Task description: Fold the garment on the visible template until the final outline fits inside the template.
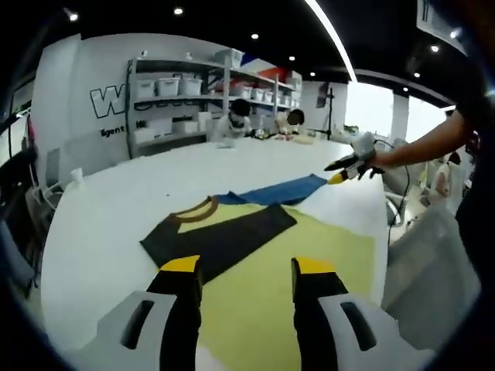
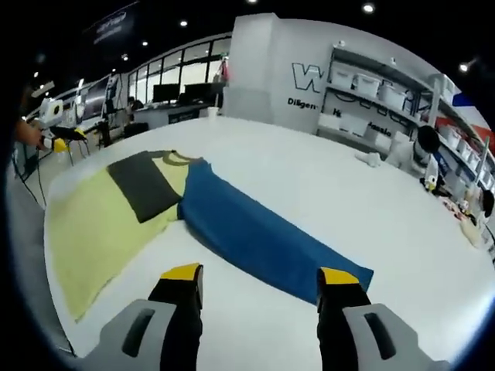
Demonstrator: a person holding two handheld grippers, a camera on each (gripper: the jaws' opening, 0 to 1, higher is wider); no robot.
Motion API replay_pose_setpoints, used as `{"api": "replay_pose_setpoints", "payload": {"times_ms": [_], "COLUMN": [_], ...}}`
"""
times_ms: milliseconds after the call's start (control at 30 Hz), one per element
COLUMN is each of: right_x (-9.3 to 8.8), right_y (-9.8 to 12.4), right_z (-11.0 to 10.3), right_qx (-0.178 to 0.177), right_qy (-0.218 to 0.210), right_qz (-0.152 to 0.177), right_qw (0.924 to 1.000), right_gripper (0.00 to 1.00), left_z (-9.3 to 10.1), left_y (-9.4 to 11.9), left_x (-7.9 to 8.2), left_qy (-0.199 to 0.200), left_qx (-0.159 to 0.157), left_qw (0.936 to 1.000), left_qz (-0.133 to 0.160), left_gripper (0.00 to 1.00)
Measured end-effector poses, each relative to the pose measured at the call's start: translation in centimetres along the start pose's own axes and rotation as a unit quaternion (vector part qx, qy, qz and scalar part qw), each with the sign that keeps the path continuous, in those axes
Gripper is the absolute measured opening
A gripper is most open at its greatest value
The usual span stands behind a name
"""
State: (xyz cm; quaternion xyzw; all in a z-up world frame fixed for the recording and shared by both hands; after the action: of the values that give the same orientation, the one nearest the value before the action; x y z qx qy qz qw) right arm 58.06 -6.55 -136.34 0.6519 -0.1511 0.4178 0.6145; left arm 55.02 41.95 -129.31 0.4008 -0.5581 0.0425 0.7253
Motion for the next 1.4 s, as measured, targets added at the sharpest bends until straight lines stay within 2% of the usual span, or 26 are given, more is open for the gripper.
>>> {"api": "replay_pose_setpoints", "payload": {"times_ms": [200,333,467,567,800,900,1100,1267,1400], "right_x": [-0.2,-0.5,-1.1,-1.0,-1.5,-2.0,-2.9,-3.5,-4.2], "right_y": [-1.1,-1.7,-2.1,-2.2,-2.3,-2.2,-2.1,-2.2,-2.3], "right_z": [1.0,1.6,2.5,3.0,3.8,4.4,5.4,5.8,6.8], "right_qx": [-0.001,-0.002,-0.011,-0.018,-0.035,-0.051,-0.069,-0.078,-0.090], "right_qy": [-0.019,-0.027,-0.067,-0.088,-0.096,-0.135,-0.174,-0.170,-0.191], "right_qz": [-0.011,-0.020,-0.027,-0.019,-0.034,-0.036,-0.045,-0.056,-0.064], "right_qw": [0.9998,0.9994,0.9973,0.9958,0.9942,0.9888,0.9813,0.9808,0.9753], "right_gripper": [0.61,0.63,0.64,0.63,0.62,0.61,0.58,0.56,0.51], "left_z": [0.7,1.1,1.0,0.6,0.2,0.3,-0.2,-0.4,-0.4], "left_y": [0.4,0.6,1.2,1.5,2.9,3.7,4.9,5.5,5.7], "left_x": [-0.5,0.1,0.3,-0.2,-1.5,-2.1,-3.0,-2.6,-2.7], "left_qy": [-0.008,0.014,0.007,0.017,0.016,0.014,0.025,0.026,0.014], "left_qx": [-0.006,-0.010,-0.003,-0.001,0.015,0.020,0.036,0.044,0.047], "left_qw": [0.9999,0.9998,0.9999,0.9998,0.9997,0.9996,0.9989,0.9986,0.9986], "left_qz": [-0.008,0.006,0.009,0.005,-0.005,-0.010,-0.016,-0.008,-0.018], "left_gripper": [0.64,0.85,0.92,0.99,0.98,0.96,0.95,0.93,0.93]}}
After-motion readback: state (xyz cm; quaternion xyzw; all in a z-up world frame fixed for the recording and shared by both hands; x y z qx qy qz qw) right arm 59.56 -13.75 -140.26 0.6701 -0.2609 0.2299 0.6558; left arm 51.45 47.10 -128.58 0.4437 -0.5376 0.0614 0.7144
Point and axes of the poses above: the point that each gripper's makers call its tool centre point, and the gripper's own axes: y roughly backward along the fingers, z roughly to its right, x roughly out of its top, the point moved 4 cm from there along y, roughly backward along the fingers, and after that the axes turned 8 degrees about -z, right-handed, at the moved point
